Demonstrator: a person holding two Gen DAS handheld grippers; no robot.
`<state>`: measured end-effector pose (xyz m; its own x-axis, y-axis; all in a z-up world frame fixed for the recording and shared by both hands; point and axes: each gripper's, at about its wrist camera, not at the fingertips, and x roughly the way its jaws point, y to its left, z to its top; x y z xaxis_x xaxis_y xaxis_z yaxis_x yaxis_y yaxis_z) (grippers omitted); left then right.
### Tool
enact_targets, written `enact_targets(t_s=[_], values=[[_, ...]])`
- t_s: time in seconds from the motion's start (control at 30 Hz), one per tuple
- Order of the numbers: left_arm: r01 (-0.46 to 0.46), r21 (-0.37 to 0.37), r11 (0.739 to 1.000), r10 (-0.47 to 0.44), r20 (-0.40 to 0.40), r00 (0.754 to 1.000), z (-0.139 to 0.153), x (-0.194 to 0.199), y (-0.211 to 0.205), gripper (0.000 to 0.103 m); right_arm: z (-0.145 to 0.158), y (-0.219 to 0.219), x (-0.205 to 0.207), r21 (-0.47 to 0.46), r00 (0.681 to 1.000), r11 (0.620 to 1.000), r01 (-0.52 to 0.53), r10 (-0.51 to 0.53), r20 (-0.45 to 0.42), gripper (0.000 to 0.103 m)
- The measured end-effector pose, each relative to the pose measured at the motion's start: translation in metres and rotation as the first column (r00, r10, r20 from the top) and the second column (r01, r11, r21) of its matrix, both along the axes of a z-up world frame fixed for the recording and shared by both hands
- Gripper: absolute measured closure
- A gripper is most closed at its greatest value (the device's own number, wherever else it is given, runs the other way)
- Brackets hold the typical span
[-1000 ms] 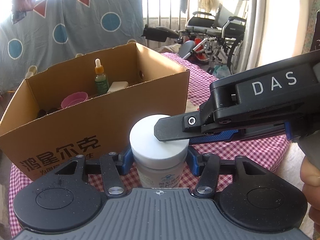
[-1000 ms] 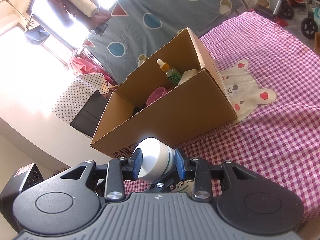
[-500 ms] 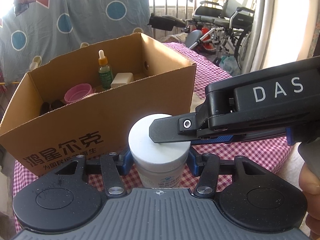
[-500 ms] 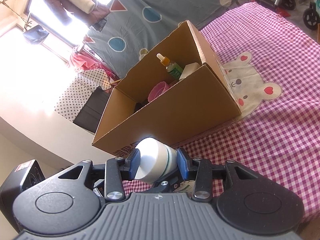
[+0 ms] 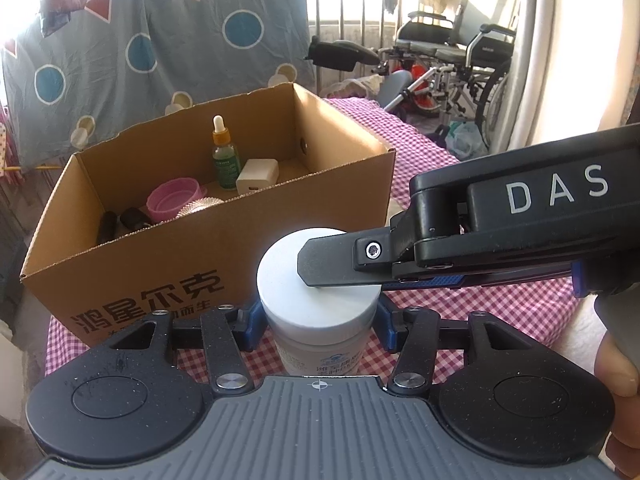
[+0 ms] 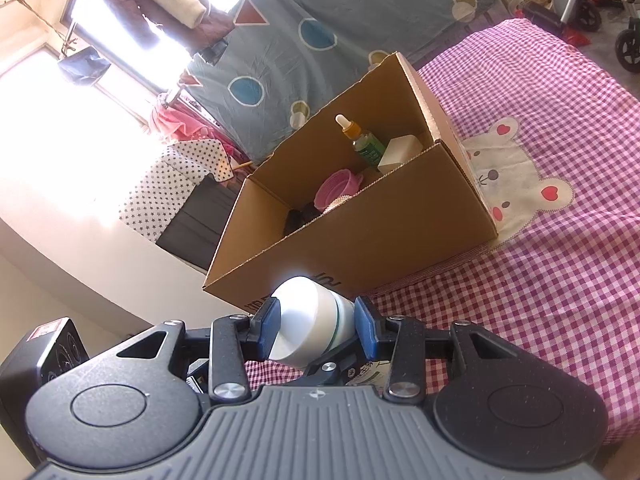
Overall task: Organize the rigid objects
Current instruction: 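Lift the white supplement jar with the right gripper and carry it over the box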
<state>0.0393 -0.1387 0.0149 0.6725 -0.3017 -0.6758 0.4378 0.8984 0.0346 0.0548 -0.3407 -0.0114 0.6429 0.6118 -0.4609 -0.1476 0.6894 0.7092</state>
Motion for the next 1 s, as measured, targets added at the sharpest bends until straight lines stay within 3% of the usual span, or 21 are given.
enact_targets(t_s=[0.27, 0.47, 0.63, 0.8, 1.0], values=[[-0.022, -0.003, 1.000, 0.022, 0.055, 0.998, 0.020, -0.010, 0.011, 0.051, 0.022, 0.008, -0.008, 0.001, 0.999, 1.000, -0.020, 0.020, 0.051, 0.059], [-0.036, -0.024, 0.999, 0.040, 0.160, 0.986, 0.073, -0.006, 0.023, 0.051, 0.076, 0.019, -0.003, -0.001, 0.981, 0.998, -0.060, 0.059, 0.182, 0.058], [-0.018, -0.046, 0.999, 0.027, 0.192, 0.981, 0.107, 0.018, 0.024, 0.051, 0.116, 0.019, 0.020, -0.007, 0.967, 0.997, -0.071, 0.071, 0.245, 0.057], [0.016, -0.082, 0.997, -0.004, 0.142, 0.990, 0.111, 0.063, 0.015, 0.051, 0.127, 0.009, 0.059, -0.033, 0.970, 0.998, -0.048, 0.054, 0.237, 0.055], [0.011, -0.101, 0.995, -0.009, 0.020, 1.000, 0.069, 0.106, -0.004, 0.051, 0.089, -0.008, 0.103, -0.051, 0.988, 0.999, -0.013, 0.020, 0.152, 0.055]])
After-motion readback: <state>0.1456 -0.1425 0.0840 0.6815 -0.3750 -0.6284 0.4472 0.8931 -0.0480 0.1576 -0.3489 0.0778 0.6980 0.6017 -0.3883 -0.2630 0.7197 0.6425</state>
